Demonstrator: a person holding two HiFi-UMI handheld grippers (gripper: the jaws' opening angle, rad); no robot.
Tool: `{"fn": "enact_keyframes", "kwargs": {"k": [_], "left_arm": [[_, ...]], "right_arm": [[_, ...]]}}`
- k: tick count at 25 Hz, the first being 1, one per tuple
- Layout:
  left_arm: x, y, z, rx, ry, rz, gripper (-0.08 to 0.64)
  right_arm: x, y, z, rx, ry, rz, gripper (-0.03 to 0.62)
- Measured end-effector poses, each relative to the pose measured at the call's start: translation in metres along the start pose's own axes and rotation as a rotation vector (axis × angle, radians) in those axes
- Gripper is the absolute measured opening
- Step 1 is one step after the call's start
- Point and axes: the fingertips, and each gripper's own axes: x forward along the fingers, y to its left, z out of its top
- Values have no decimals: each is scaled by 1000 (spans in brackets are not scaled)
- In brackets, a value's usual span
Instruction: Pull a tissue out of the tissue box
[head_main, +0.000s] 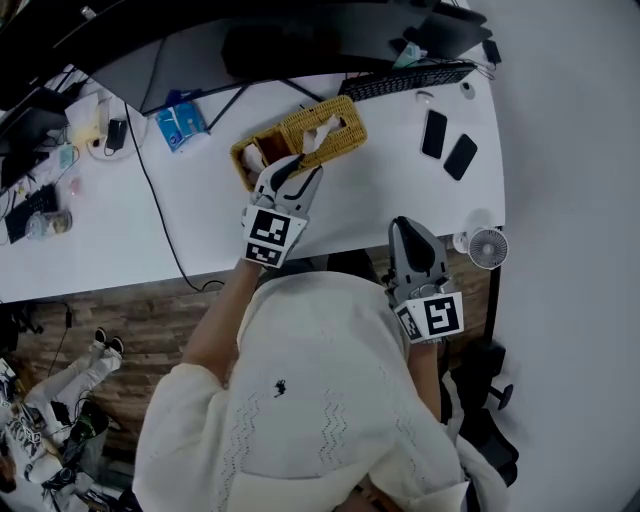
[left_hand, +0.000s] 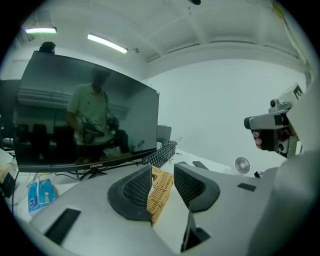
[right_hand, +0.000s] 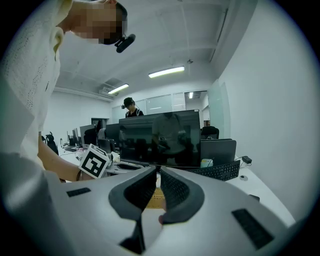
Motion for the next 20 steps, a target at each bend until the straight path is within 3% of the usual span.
{"fn": "enact_keyframes", "kwargs": {"k": [12,20], "left_arm": [[39,13,-35,-45,131,35,172],[62,21,-53,-26,207,68,172]], "right_arm": [[16,-16,-10,-2,62,23,28],[18,-34,-22,28,100,0,28]]}}
